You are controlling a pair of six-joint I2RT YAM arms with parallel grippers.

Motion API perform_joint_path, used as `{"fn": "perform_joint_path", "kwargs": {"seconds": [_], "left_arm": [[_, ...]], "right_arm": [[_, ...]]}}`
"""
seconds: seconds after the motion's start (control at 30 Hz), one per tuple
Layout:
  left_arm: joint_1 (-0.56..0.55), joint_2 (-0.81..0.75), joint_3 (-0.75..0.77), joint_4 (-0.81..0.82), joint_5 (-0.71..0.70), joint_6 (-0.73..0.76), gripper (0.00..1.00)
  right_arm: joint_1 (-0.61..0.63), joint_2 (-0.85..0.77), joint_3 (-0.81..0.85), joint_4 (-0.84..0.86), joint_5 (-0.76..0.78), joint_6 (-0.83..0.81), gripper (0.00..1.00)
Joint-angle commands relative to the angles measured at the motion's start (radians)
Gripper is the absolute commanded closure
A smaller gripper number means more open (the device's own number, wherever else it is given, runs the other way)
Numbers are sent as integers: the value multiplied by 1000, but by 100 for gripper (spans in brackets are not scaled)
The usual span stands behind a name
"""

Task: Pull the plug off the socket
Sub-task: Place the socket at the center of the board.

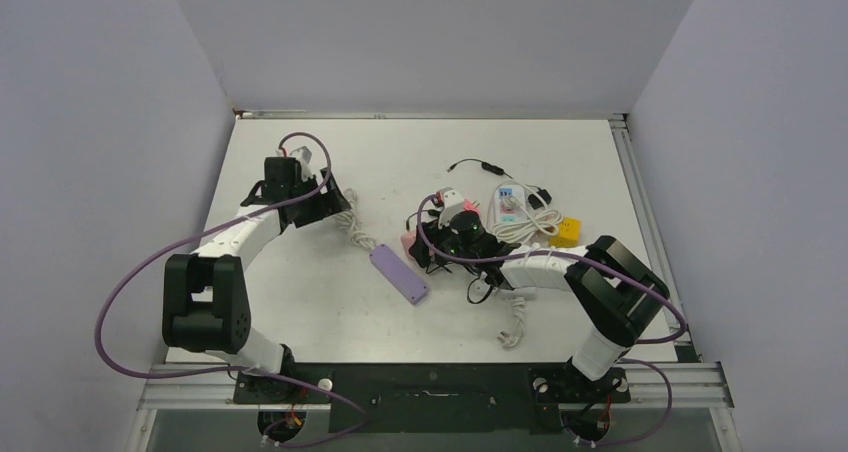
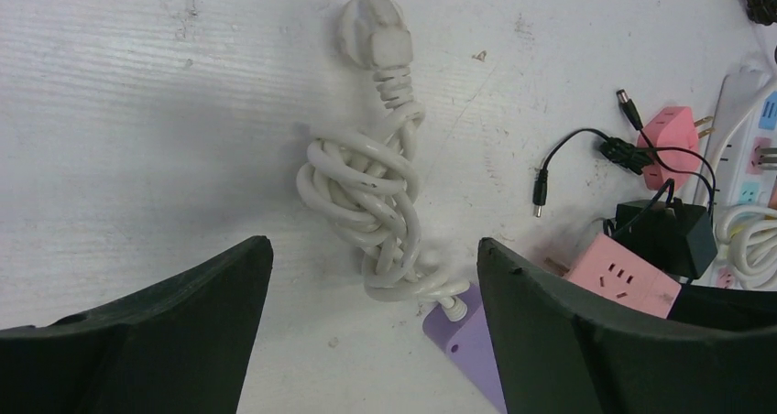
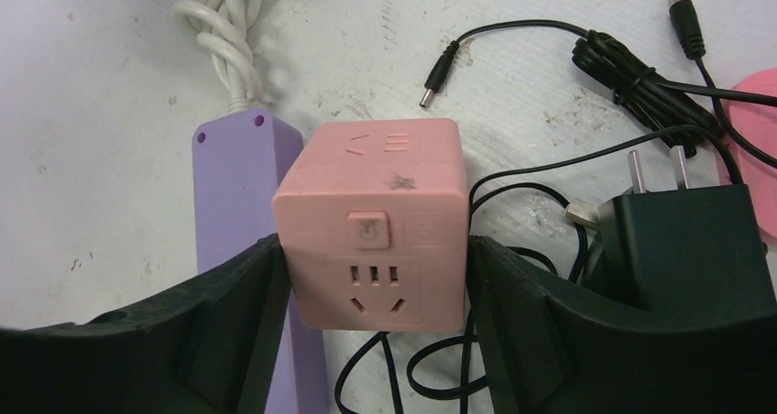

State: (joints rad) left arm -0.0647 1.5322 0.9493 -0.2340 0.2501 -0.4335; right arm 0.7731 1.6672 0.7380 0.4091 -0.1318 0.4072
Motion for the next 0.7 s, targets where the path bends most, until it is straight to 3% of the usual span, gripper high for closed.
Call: {"fn": "perform_joint_path", "kwargs": {"seconds": [0.0,0.23,0.37,0.5,0.67], "left_arm": [[0,-29,47,-11,-15,9,19],[-1,-118,39,-12,-100,30,8],[0,-202,51,-33,-160,76,5],[0,-309,29,-20,-210,113,3],[-1,-451,-11,3,-299,155,4]], "right_arm": [[13,-41,11,73,-24,-24,25],[44,-126,0,71,-8,-72,1],[49,-212,-12,59,53,-89,10],[26,-287,7,-28,124,-109,10],[-101,-344,38,-172,163,-91,10]]}}
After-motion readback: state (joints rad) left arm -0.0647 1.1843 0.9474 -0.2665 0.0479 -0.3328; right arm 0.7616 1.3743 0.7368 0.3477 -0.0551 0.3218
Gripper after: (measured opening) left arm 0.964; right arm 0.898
